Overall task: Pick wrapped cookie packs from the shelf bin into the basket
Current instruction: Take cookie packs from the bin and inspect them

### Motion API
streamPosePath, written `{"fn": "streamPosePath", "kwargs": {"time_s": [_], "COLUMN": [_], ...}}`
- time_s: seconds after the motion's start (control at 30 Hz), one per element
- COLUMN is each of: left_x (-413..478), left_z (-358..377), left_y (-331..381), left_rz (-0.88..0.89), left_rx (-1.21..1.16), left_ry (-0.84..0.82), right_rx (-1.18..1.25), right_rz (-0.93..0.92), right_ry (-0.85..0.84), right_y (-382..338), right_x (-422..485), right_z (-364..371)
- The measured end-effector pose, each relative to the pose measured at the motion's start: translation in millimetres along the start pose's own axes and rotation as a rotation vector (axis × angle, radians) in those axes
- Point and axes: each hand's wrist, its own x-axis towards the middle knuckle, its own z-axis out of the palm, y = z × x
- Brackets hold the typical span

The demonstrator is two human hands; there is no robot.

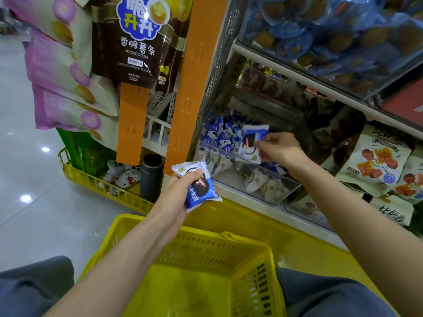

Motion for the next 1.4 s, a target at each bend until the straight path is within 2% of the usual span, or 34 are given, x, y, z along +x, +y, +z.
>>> {"fn": "streamPosePath", "kwargs": {"time_s": [0.17,0.23,0.3,0.43,0.63,0.73,0.83,0.93,1.03,1.1,1.27,1.4], "left_x": [3,5,6,7,11,13,12,10,8,7,7,6], "left_z": [-3,-3,-3,-2,-3,-3,-3,-4,-6,-6,-3,0], "left_y": [-3,-4,-4,-5,-8,-10,-13,-18,-24,-29,-41,-45], "left_rz": [0.041,0.045,0.039,0.032,0.038,0.03,0.023,0.026,0.029,0.034,0.071,0.1], "left_rx": [0.067,0.092,0.107,0.129,0.141,0.154,0.178,0.271,0.363,0.407,0.522,0.528], "left_ry": [-0.019,-0.011,0.0,0.009,0.012,0.014,0.005,-0.003,-0.035,-0.045,0.004,0.006], "right_rx": [-0.31,-0.364,-0.349,-0.114,-0.112,-0.235,-0.321,-0.179,-0.029,0.015,0.239,0.414], "right_rz": [-0.026,-0.035,-0.03,0.054,0.06,0.01,-0.122,-0.412,-0.552,-0.501,-0.27,-0.127], "right_ry": [-0.171,-0.22,-0.223,-0.267,-0.303,-0.209,-0.057,0.15,0.147,0.058,-0.306,-0.342], "right_y": [7,6,5,1,-1,-6,-7,0,15,28,45,52], "right_x": [14,16,19,26,27,18,-1,-33,-71,-89,-107,-106], "right_z": [7,12,21,37,34,29,24,23,31,40,64,70]}}
